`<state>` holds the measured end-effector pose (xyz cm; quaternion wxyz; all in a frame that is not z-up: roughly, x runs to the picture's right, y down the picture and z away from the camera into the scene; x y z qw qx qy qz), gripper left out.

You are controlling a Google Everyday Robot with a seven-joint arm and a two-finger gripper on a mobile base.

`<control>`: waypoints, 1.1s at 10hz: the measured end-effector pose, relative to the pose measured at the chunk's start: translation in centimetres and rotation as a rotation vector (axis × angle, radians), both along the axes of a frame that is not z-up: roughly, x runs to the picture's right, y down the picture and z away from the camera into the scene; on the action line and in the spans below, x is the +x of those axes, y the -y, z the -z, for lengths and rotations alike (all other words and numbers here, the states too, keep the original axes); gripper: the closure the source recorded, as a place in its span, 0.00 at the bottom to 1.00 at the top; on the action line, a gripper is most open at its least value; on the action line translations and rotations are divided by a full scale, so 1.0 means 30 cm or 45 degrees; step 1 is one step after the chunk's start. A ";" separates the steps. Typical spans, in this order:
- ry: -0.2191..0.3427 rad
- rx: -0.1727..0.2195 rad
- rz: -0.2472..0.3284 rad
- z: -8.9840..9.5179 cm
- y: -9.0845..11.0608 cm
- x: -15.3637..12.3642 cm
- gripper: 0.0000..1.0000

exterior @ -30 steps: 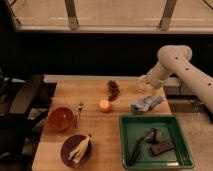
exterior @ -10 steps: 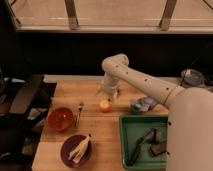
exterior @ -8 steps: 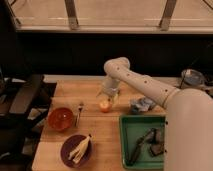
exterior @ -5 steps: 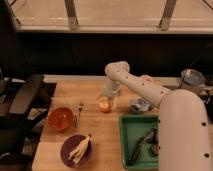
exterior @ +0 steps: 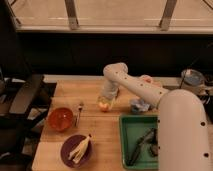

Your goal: Place apple in red bowl

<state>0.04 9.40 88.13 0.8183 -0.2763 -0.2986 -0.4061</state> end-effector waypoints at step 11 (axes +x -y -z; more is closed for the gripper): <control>0.485 0.198 0.164 0.367 0.096 -0.538 1.00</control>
